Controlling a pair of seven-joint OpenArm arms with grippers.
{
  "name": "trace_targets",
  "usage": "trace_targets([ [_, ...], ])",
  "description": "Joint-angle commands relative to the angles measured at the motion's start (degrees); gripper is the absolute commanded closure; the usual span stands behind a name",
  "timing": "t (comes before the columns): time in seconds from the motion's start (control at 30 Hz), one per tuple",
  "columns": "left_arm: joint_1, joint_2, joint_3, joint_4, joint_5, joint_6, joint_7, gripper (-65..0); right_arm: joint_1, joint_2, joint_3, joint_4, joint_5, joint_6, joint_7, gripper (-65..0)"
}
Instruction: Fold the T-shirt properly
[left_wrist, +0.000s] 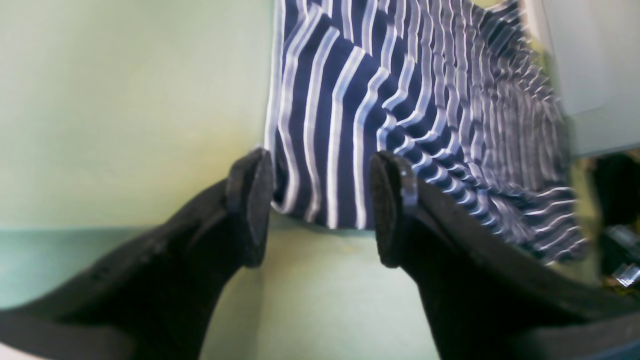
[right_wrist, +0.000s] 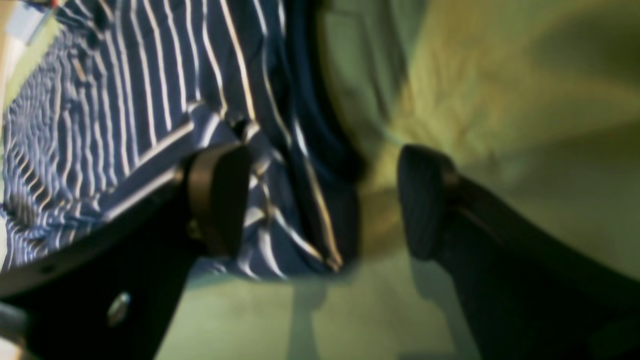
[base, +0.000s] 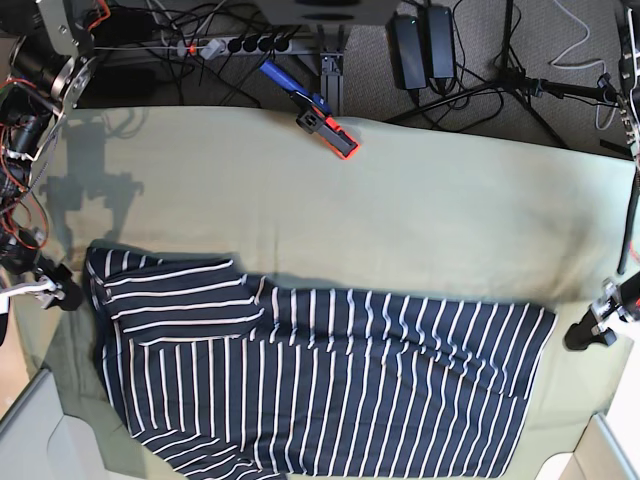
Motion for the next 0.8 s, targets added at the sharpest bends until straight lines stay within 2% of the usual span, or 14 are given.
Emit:
trace_targets([
  [0.0,-1.1,-1.0,-0.3,0.9,-2.1,-0.9,-0.2,-34.8,0.2,0.9,0.2,1.0,1.1,3.2,0.6,-44.7],
  [0.13,0.1,-1.0,-0.2,0.9,-4.0,-0.9,0.4,-34.8,-3.4,-0.6,0.2,0.9,2.4,3.2,1.0,-44.6],
  [0.3,0.2,-1.0,-0.3,0.9,-7.4,-0.9,1.6,-34.8,-3.7,-4.0,0.1,1.0,3.6,3.2,1.0,-44.5],
  [0.5,0.2,-1.0,-0.3,0.9,-7.6,-0.9,2.3,-34.8,-3.5,-7.2,0.0,1.0,3.8,4.1,3.3,-44.5],
  [0.77,0.2,-0.7,-0.2,0.9,-8.6,-0.9,1.8,-34.8,-3.4,-7.9,0.0,1.6,4.3,4.1,4.3,-44.5],
])
